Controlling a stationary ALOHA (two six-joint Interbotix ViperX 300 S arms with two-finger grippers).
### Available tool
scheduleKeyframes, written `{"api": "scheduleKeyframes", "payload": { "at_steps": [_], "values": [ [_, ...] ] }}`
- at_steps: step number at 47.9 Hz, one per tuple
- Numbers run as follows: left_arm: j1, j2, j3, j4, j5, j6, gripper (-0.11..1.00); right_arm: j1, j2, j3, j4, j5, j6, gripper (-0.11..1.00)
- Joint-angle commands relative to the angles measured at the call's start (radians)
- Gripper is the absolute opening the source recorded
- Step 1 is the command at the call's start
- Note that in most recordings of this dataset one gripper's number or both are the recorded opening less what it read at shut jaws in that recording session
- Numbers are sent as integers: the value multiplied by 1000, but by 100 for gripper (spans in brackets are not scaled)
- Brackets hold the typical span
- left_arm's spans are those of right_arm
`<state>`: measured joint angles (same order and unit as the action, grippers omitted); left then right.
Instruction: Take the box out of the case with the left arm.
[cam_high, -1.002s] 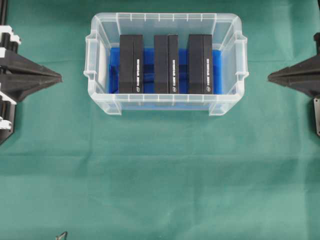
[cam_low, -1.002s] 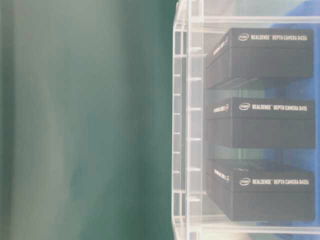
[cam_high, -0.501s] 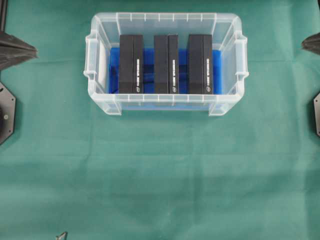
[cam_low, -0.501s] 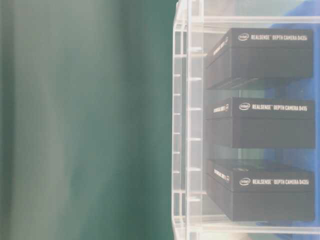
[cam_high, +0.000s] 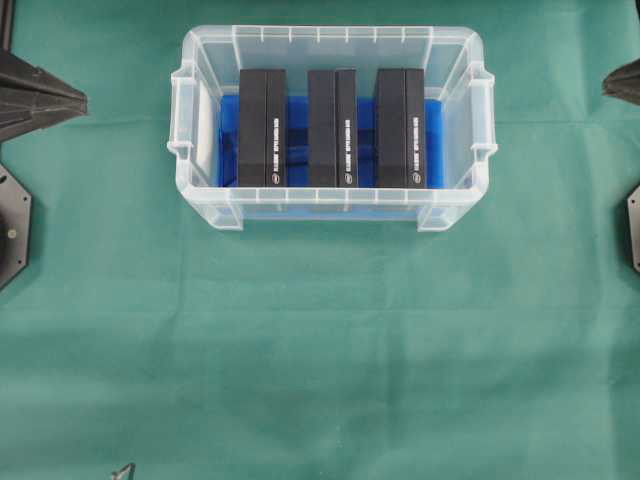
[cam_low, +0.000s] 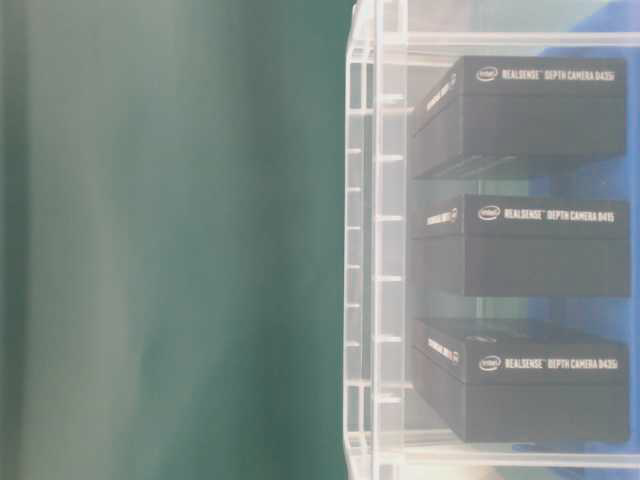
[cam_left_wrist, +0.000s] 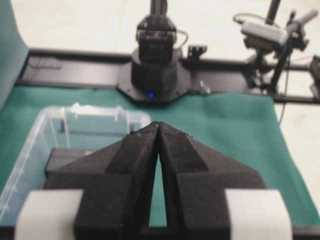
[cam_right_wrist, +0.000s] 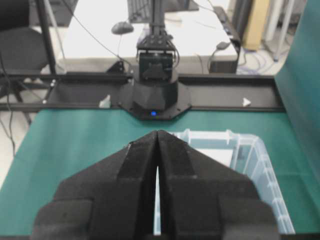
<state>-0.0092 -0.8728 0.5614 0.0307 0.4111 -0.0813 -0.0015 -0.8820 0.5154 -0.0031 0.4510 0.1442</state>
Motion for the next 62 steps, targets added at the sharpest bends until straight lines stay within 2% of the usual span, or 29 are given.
{"api": "scheduleKeyframes", "payload": {
  "at_steps": [1, 6, 9, 17, 24, 32, 39, 53, 57, 62],
  "values": [
    [-15, 9, -49, 2, 80, -2, 0, 0, 2, -29, -2, 34, 2, 0],
    [-34, 25, -89, 0, 244, -6, 0, -2, 5, -40, -3, 147, 5, 0],
    [-44, 43, -120, 2, 357, -23, 0, -2, 6, -49, -2, 258, 8, 0],
    [-51, 101, -184, 2, 663, -120, 0, -2, 31, -75, -2, 577, 37, 0],
    [-67, 161, -207, 2, 893, -172, 0, 0, 55, -81, -3, 847, 46, 0],
    [-98, 204, -224, 2, 1055, -173, 0, -2, 83, -83, -2, 1081, 48, 0],
    [-104, 213, -227, 2, 1106, -175, 0, -2, 87, -86, -3, 1129, 48, 0],
    [-104, 213, -229, 2, 1106, -196, 0, -2, 87, -86, -3, 1131, 48, 0],
    [-103, 218, -229, 2, 1111, -259, 0, -2, 87, -86, -3, 1129, 48, 0],
    [-94, 222, -229, 3, 1115, -382, 0, -2, 87, -86, -3, 1129, 48, 0]
  ]
}}
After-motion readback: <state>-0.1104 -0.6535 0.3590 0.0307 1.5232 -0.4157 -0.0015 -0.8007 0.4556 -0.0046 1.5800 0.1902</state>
